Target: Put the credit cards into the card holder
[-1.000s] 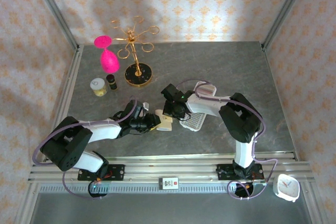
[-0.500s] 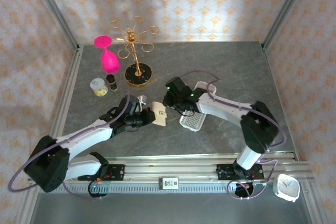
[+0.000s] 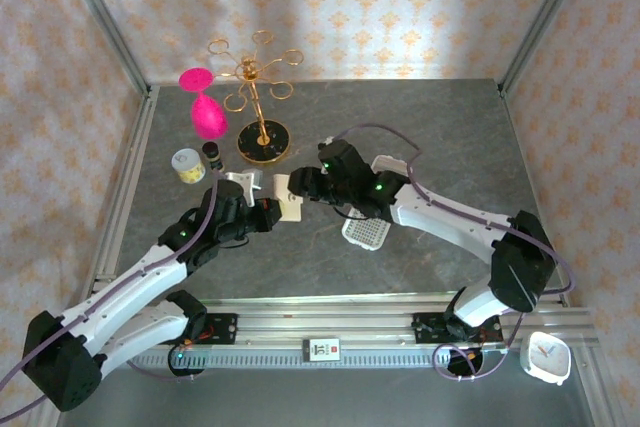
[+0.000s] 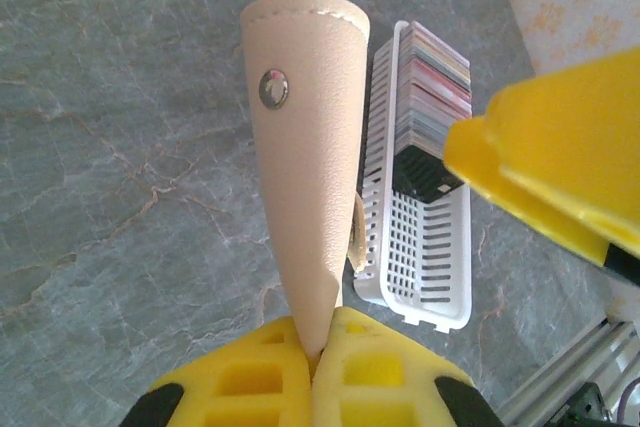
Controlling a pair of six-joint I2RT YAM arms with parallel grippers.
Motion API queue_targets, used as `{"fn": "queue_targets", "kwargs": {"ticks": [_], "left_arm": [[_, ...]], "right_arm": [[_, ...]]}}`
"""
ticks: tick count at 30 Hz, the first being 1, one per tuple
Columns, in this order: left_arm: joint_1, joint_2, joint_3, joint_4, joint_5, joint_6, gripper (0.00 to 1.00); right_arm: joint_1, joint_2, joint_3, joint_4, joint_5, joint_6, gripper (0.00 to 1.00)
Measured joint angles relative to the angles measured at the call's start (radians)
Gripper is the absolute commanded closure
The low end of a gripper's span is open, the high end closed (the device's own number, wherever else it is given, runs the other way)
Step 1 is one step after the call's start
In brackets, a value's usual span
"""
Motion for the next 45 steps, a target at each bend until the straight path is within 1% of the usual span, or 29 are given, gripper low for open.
{"fn": "queue_targets", "kwargs": {"ticks": [11, 15, 21, 24, 28, 30, 33, 34, 38, 42, 45], "left_arm": [[0.0, -0.016, -0.001, 0.006, -0.004, -0.003, 1.0], [0.0, -0.016, -0.001, 0.006, -0.006, -0.003, 1.0], [-0.001, -0.016, -0.006, 0.003, -0.029, -0.003, 1.0], [-0.002, -0.016, -0.011, -0.009, -0.053, -0.003, 1.0], [-0.002, -0.027, -0.012, -0.018, -0.102, -0.003, 1.0], [-0.002, -0.037, -0.012, -0.019, -0.121, -0.004, 1.0], [-0.002, -0.044, -0.012, -0.024, -0.14, -0.006, 1.0], [-0.002, -0.044, -0.012, -0.026, -0.146, -0.008, 1.0], [-0.002, -0.044, -0.012, -0.035, -0.152, -0.014, 1.0], [-0.002, -0.047, -0.021, -0.026, -0.116, -0.019, 1.0], [-0.002, -0.048, -0.041, -0.006, -0.064, -0.026, 1.0]], "right_arm": [[0.013, 0.058, 0.006, 0.0, -0.029, -0.006, 0.46], [0.013, 0.089, 0.019, -0.006, -0.031, -0.008, 0.5], [0.016, 0.096, 0.018, -0.015, -0.016, -0.021, 0.6], [0.021, 0.096, 0.0, -0.031, 0.032, -0.027, 0.65], [0.021, 0.122, -0.017, -0.171, 0.186, 0.003, 0.69], [0.019, 0.152, -0.016, -0.248, 0.261, 0.034, 0.67], [0.019, 0.15, -0.034, -0.268, 0.294, 0.055, 0.62], [0.019, 0.134, -0.046, -0.251, 0.293, 0.056, 0.61], [0.019, -0.012, -0.125, -0.117, 0.282, 0.056, 0.5], [0.019, -0.138, -0.18, 0.041, 0.225, 0.036, 0.48], [0.019, -0.151, -0.187, 0.111, 0.181, 0.026, 0.49]]}}
